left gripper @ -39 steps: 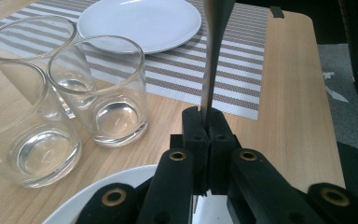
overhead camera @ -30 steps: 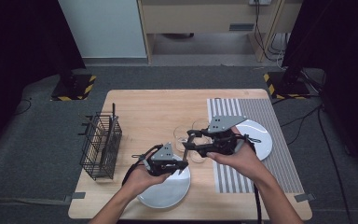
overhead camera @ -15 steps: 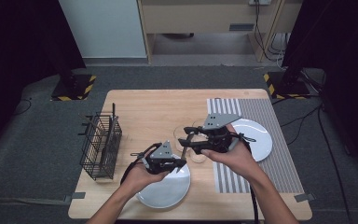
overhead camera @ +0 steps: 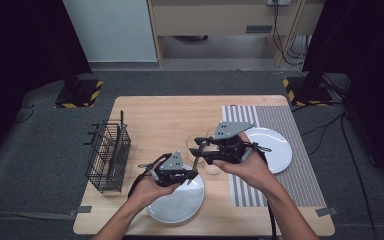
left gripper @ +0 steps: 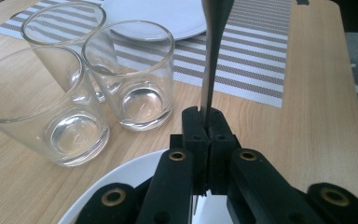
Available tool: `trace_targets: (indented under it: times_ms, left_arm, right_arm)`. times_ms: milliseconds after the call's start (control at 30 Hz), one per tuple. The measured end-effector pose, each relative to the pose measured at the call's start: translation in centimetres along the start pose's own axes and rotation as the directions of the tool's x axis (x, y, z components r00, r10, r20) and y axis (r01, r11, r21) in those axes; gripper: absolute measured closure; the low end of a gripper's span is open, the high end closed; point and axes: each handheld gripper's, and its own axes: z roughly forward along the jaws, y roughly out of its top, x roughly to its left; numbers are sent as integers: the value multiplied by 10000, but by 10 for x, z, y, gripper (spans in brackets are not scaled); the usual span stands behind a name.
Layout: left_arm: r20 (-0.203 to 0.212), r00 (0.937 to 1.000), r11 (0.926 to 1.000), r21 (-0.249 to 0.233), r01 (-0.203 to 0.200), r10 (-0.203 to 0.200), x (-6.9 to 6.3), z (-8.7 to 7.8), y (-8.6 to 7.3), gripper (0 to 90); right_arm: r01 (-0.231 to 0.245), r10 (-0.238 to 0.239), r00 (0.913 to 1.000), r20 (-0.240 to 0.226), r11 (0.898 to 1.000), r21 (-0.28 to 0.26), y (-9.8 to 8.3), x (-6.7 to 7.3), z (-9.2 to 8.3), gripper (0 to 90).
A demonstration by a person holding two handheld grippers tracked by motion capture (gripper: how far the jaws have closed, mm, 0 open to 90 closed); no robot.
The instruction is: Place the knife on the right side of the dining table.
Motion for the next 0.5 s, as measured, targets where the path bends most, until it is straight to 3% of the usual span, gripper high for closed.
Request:
trace_targets:
  times_ms: [200,500]
  left_arm:
    - [2,10000,10000,-64,-22,23,0,0,0,890]
    - [-34,10000,10000,-22,-1,1,1,-2,-3,891]
  right_arm:
    - [13,-14,10000,50,10000,78,1,1,3,608]
    - [6,-7,10000,31,9999,115,0,0,2,699]
